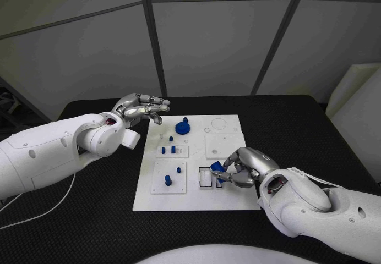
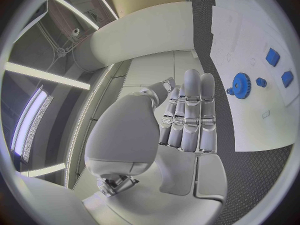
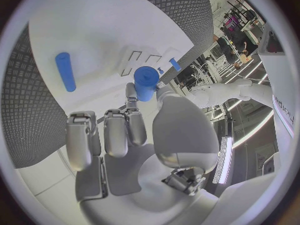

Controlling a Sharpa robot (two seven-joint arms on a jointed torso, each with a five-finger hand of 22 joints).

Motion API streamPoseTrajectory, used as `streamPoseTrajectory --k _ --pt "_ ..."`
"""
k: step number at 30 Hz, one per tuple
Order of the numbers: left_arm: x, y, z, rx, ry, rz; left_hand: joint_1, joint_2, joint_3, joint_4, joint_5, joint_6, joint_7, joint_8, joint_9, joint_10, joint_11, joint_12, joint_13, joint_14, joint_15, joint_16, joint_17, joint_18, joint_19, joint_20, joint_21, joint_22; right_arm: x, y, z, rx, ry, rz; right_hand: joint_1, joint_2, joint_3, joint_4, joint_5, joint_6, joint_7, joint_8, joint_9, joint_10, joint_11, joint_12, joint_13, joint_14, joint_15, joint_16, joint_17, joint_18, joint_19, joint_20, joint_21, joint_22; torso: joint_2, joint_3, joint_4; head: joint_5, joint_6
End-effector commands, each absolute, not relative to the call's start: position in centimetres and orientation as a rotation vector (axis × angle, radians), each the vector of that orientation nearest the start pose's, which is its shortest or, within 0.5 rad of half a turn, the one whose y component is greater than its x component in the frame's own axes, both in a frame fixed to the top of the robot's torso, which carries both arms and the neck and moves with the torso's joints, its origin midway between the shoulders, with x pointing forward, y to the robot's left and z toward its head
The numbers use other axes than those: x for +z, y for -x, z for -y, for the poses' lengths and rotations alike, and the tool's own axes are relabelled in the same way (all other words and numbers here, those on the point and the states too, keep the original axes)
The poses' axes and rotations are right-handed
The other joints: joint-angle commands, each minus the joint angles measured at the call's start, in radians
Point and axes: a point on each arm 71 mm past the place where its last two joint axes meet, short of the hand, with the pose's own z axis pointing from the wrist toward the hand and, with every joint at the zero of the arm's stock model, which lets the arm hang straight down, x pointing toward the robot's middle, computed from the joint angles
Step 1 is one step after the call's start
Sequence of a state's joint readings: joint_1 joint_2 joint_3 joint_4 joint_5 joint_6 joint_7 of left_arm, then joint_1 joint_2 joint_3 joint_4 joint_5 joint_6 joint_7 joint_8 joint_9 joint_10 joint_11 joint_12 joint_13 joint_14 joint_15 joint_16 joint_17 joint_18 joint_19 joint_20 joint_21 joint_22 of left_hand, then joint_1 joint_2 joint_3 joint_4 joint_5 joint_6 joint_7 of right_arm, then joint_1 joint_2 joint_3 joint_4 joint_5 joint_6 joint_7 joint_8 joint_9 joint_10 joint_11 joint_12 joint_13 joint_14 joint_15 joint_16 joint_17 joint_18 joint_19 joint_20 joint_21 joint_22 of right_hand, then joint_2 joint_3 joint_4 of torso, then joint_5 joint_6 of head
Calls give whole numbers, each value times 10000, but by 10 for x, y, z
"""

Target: Assemble the parts on the task board

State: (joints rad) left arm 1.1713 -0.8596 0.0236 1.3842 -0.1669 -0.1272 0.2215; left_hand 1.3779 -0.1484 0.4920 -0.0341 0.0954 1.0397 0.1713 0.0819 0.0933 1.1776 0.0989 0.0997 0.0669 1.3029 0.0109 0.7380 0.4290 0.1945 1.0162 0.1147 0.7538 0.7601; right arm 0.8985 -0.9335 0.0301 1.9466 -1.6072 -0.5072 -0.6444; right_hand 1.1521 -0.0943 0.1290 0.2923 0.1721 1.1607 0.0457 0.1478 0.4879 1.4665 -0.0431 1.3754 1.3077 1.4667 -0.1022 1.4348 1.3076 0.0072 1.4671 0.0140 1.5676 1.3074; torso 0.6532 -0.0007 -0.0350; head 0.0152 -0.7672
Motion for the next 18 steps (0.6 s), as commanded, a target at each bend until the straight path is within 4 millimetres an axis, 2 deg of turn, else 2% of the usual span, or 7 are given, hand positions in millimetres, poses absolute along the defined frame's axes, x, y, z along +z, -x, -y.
streamPoseTrajectory --k 1,9,11,14,18 --pt "-186 -511 -248 -14645 10361 -16062 -32 25 -64 -5 -43 -60 1 -55 -14 -50 20 -54 9 -29 -5 -60 -14 -116 -34 7 -64 -12 -238 -362 152 5878 -1922 -18279 -140 31 20 18 29 300 -224 -51 454 454 -50 -36 1182 571 -63 -42 197 -72 1037 -85 32 2634 6 1 8 34 2" --pt "-186 -510 -246 -14688 10346 -16104 -32 25 -64 -5 -43 -60 1 -55 -14 -50 20 -54 9 -29 -5 -60 -14 -116 -34 7 -64 -12 -246 -367 137 5915 -1845 -18838 -627 218 32 21 -81 569 -311 -33 655 467 -118 -102 1181 572 -113 -45 196 -72 1037 -127 32 2634 1 7 7 81 -31" --pt "-186 -510 -246 -14685 10348 -16107 -32 25 -64 -5 -43 -60 1 -55 -14 -50 20 -54 9 -29 -5 -60 -14 -116 -34 7 -64 -12 -248 -368 135 5864 -1870 -18924 -669 246 38 17 -91 612 -325 -26 682 472 -128 -99 1189 575 -120 -39 207 -72 1037 -133 32 2634 7 -1 15 71 -36" --pt "-186 -510 -247 -14667 10357 -16105 -32 25 -64 -5 -43 -60 1 -55 -14 -50 20 -54 9 -29 -5 -60 -14 -116 -34 7 -64 -12 -250 -369 133 5795 -1897 -19003 -701 265 43 15 -96 649 -337 -19 706 474 -138 -106 1188 575 -127 -39 207 -72 1037 -139 32 2634 8 6 -15 105 -37" --pt "-186 -510 -247 -14673 10356 -16114 -32 25 -64 -5 -43 -60 1 -55 -14 -50 20 -54 9 -29 -5 -60 -14 -116 -34 7 -64 -12 -251 -371 131 5635 -1918 -19016 -740 246 29 14 -110 675 -345 -20 730 471 -146 -128 1179 572 -134 -49 190 -72 1037 -146 32 2634 4 10 -8 113 -39"
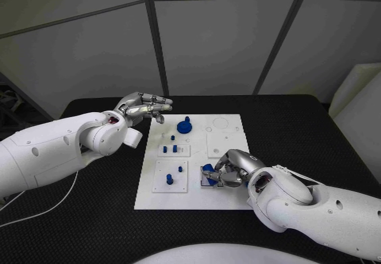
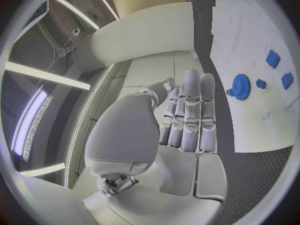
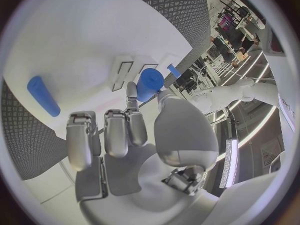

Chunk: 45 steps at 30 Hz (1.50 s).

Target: Assemble the parts on the task board

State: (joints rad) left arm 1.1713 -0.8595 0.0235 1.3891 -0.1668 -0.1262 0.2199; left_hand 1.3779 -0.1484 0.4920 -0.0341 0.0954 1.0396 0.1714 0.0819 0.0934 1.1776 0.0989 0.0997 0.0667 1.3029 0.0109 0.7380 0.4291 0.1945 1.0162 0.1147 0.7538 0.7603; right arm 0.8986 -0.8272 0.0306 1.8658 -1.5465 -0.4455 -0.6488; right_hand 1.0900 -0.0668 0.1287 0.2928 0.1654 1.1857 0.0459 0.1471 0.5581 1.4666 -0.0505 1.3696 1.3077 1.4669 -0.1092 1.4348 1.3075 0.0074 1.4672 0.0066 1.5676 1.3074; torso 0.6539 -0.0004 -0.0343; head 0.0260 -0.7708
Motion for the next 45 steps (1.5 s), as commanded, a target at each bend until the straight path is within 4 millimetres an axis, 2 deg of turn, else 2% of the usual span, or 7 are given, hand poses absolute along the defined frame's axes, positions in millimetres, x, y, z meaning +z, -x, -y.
streamPoseTrajectory --k 1,10,14,27,33,38,45 --pt "-186 -510 -247 -14674 10356 -16117 -32 25 -64 -5 -43 -60 1 -55 -14 -49 20 -54 11 -30 -5 -60 -15 -116 -34 7 -64 -13 -251 -372 131 5588 -1945 -18979 -148 -56 18 9 -54 433 -350 -18 42 465 -74 -93 1168 566 -68 -61 172 -74 1036 -76 32 2634 -1 6 -14 9 -2" --pt "-186 -510 -247 -14662 10364 -16124 -61 35 -74 15 -40 -62 1 -58 -14 -55 21 -57 11 -22 -2 -69 -16 -116 -30 11 -80 -22 -250 -373 130 5410 -2031 -18702 -729 -576 -238 28 -1103 403 -324 -180 228 391 -49 -381 1041 512 -61 -217 -58 -74 1036 -80 32 2634 -1 14 -15 15 -1" --pt "-187 -510 -247 -14658 10367 -16132 -61 35 -74 15 -40 -62 1 -58 -14 -55 21 -57 11 -22 -2 -69 -16 -116 -30 11 -80 -22 -249 -374 131 5395 -2055 -18544 -1283 -968 -506 49 -1173 358 -312 -256 303 356 -49 -512 985 489 -67 -286 -152 -74 1036 -96 32 2634 1 17 -21 16 4" --pt "-187 -510 -248 -14635 10382 -16146 -61 35 -74 15 -40 -62 1 -58 -14 -55 21 -57 11 -22 -2 -69 -16 -116 -30 11 -80 -22 -247 -374 133 5346 -2009 -18315 -1387 -935 -1158 26 -1175 252 -284 -373 408 300 -28 -715 899 450 -58 -413 -321 -74 1036 -102 32 2634 -1 18 -27 10 9" --pt "-187 -510 -249 -14617 10391 -16143 -61 35 -74 15 -40 -62 1 -58 -14 -55 21 -57 11 -22 -2 -69 -16 -116 -30 11 -80 -22 -245 -370 130 5682 -1664 -18301 -61 -880 -1063 -68 -1175 296 -289 -408 534 313 -28 -717 934 464 -51 -415 -298 -74 1036 -87 32 2634 4 23 -14 9 3" --pt "-187 -510 -249 -14604 10398 -16144 -61 35 -74 15 -40 -62 1 -58 -14 -55 21 -57 11 -22 -2 -69 -16 -116 -30 11 -80 -22 -244 -368 129 5787 -1339 -18347 1693 -888 -881 -793 -1169 430 -335 -364 685 322 -66 -723 960 480 -78 -387 -239 -74 1036 -102 32 2634 -1 14 -26 1 -9" --pt "-187 -510 -249 -14599 10402 -16154 -61 35 -74 15 -40 -62 1 -58 -14 -55 21 -57 11 -22 -2 -69 -16 -116 -30 11 -80 -22 -244 -370 128 5588 -1149 -18174 2261 -713 -855 -1095 -1171 541 -371 -330 787 338 -97 -704 991 494 -93 -353 -177 -74 1036 -117 32 2634 3 16 -14 -5 -22"
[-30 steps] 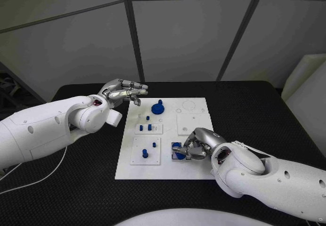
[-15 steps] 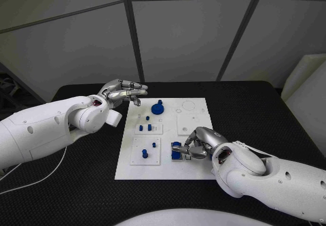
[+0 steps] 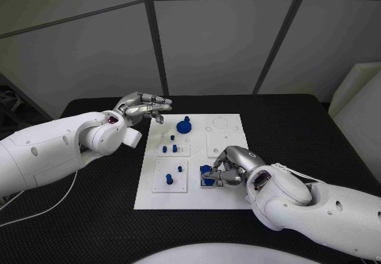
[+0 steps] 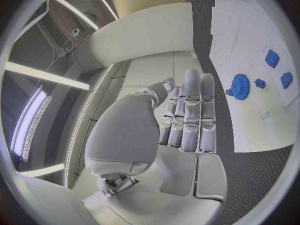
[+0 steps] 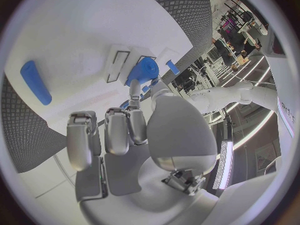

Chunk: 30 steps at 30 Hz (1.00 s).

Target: Assemble the parts on the task board

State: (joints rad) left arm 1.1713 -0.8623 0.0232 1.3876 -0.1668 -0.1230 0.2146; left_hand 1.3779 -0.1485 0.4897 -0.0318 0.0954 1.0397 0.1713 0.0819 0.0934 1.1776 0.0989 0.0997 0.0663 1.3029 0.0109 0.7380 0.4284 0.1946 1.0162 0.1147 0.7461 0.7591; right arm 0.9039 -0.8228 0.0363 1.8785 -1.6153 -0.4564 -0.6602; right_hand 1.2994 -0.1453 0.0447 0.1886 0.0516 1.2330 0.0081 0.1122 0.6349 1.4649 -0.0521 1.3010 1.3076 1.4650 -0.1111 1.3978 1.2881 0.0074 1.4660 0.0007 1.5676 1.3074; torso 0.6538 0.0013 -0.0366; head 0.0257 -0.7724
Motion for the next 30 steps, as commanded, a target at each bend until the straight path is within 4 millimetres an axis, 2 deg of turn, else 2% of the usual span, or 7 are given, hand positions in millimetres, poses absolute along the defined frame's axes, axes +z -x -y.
streamPoseTrajectory --k 1,15,20,22,26,30 --pt "-187 -510 -249 -14591 10406 -16152 -61 35 -51 -8 -40 -62 1 -58 -14 -56 21 -57 15 -22 -2 -69 -10 -117 -30 11 -3 -11 -244 -371 129 5561 -1158 -18139 168 102 -21 -50 -33 80 5 23 28 356 -82 -14 995 514 -75 20 22 -74 1048 -59 32 2634 4 -1 9 -2 -6" --pt "-188 -511 -251 -14516 10445 -16146 -65 38 -55 -7 -37 -67 -2 -63 -15 -62 18 -59 15 -18 -4 -82 -12 -114 -26 13 -21 -21 -245 -369 124 6148 -991 -18420 -258 347 -371 315 -35 212 -25 50 200 399 -100 24 1047 539 -91 85 133 -74 1048 -76 32 2634 5 -3 -8 57 -15" --pt "-188 -511 -251 -14523 10444 -16158 -65 38 -55 -7 -37 -67 -2 -63 -15 -62 18 -59 15 -18 -4 -82 -12 -114 -26 13 -21 -21 -245 -369 123 6346 -1104 -18418 -340 497 -424 463 -37 285 -56 70 263 420 -121 45 1068 553 -106 125 197 -74 1048 -87 32 2634 4 -12 8 49 -30" --pt "-188 -511 -251 -14518 10447 -16158 -65 38 -55 -7 -37 -67 -2 -63 -15 -62 18 -59 15 -18 -4 -82 -12 -114 -26 13 -21 -21 -244 -369 124 6447 -1205 -18314 -423 501 -481 546 -40 293 -53 67 281 428 -119 56 1078 555 -110 129 204 -74 1048 -92 32 2634 1 -5 16 56 -41" --pt "-188 -511 -251 -14500 10456 -16155 -65 38 -55 -7 -37 -67 -2 -63 -15 -62 18 -59 15 -18 -4 -82 -12 -114 -26 13 -21 -21 -241 -369 126 6794 -1494 -17906 -598 461 -612 778 -39 304 -57 55 327 453 -128 114 1121 567 -125 171 271 -74 1048 -107 32 2634 -1 1 -12 74 -22" --pt "-188 -511 -251 -14497 10455 -16143 -65 38 -55 -7 -37 -67 -2 -63 -15 -62 18 -59 15 -18 -4 -82 -12 -114 -26 13 -21 -21 -236 -368 127 7262 -1772 -17420 -604 478 -620 830 -38 308 -63 52 342 460 -135 133 1135 572 -129 185 292 -74 1048 -111 32 2634 -10 0 -7 65 -20"
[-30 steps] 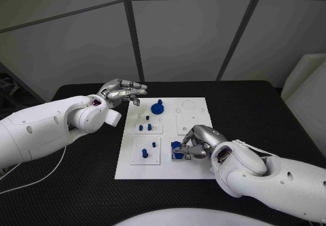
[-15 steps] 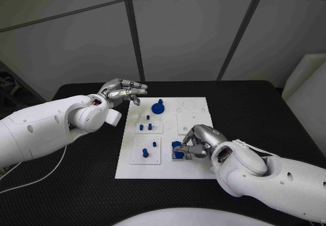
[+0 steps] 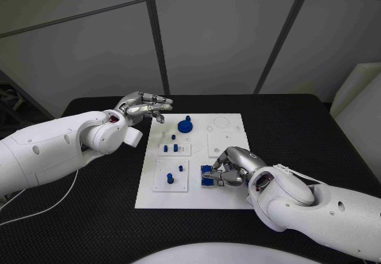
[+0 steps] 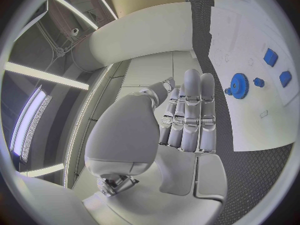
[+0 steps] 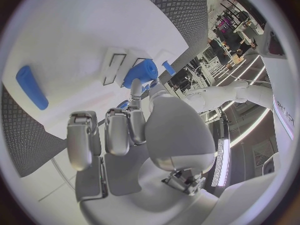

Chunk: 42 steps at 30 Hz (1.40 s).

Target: Assemble the parts on the task board

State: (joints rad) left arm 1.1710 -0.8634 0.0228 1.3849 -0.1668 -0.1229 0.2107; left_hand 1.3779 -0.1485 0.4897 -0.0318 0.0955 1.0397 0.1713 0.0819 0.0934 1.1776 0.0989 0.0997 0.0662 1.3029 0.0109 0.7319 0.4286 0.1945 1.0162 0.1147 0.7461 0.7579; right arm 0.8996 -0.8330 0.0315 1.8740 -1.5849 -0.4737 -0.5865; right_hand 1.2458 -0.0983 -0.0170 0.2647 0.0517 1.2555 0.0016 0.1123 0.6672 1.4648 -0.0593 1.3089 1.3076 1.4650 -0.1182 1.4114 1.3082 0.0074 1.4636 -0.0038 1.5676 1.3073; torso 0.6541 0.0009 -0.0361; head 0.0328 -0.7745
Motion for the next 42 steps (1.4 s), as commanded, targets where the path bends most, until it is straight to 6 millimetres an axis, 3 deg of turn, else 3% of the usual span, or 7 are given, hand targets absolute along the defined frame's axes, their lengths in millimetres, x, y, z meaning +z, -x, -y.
streamPoseTrajectory --k 1,16,27,38,42 --pt "-188 -511 -251 -14494 10455 -16134 -66 38 -55 -7 -38 -67 -2 -63 -15 -62 18 -59 16 -18 -4 -22 -13 -114 -26 13 -21 -9 -236 -368 128 7306 -1796 -17389 -63 15 -1 75 -39 83 -1 50 21 463 -65 58 1138 572 -59 51 95 -74 1072 -67 32 2635 -15 7 -13 -3 0" --pt "-189 -511 -252 -14458 10475 -16111 -71 65 -49 4 -30 -64 -3 -63 -14 -63 17 -59 17 -13 -4 -31 -15 -113 -20 14 -34 -17 -238 -363 136 7281 -1294 -18138 423 -16 7 -41 -39 94 -37 30 135 471 -97 46 1155 575 -82 73 132 -74 1072 -91 32 2635 -3 -1 -5 1 20" --pt "-189 -510 -253 -14437 10488 -16118 -71 65 -49 4 -30 -64 -3 -63 -14 -63 17 -59 17 -13 -4 -31 -15 -113 -20 14 -34 -17 -242 -363 134 7038 -1006 -18544 983 -17 26 -376 -39 114 -62 14 223 473 -116 25 1162 572 -95 75 140 -74 1072 -105 32 2635 5 -5 4 40 -3" --pt "-189 -510 -252 -14459 10478 -16127 -71 65 -49 4 -30 -64 -3 -63 -14 -63 17 -59 17 -13 -4 -31 -15 -113 -20 14 -34 -17 -250 -372 137 6545 -1400 -18710 925 250 13 -310 -39 145 -58 2 267 482 -111 31 1176 576 -96 90 168 -74 1072 -109 32 2635 6 -6 26 44 -44" --pt "-189 -510 -252 -14449 10483 -16125 -71 65 -49 4 -30 -64 -3 -63 -14 -63 17 -59 17 -13 -4 -31 -15 -113 -20 14 -34 -17 -251 -373 133 6580 -1379 -18788 923 297 9 -304 -39 145 -61 -2 276 483 -112 28 1177 577 -96 91 171 -74 1072 -109 32 2635 3 7 2 68 -58"
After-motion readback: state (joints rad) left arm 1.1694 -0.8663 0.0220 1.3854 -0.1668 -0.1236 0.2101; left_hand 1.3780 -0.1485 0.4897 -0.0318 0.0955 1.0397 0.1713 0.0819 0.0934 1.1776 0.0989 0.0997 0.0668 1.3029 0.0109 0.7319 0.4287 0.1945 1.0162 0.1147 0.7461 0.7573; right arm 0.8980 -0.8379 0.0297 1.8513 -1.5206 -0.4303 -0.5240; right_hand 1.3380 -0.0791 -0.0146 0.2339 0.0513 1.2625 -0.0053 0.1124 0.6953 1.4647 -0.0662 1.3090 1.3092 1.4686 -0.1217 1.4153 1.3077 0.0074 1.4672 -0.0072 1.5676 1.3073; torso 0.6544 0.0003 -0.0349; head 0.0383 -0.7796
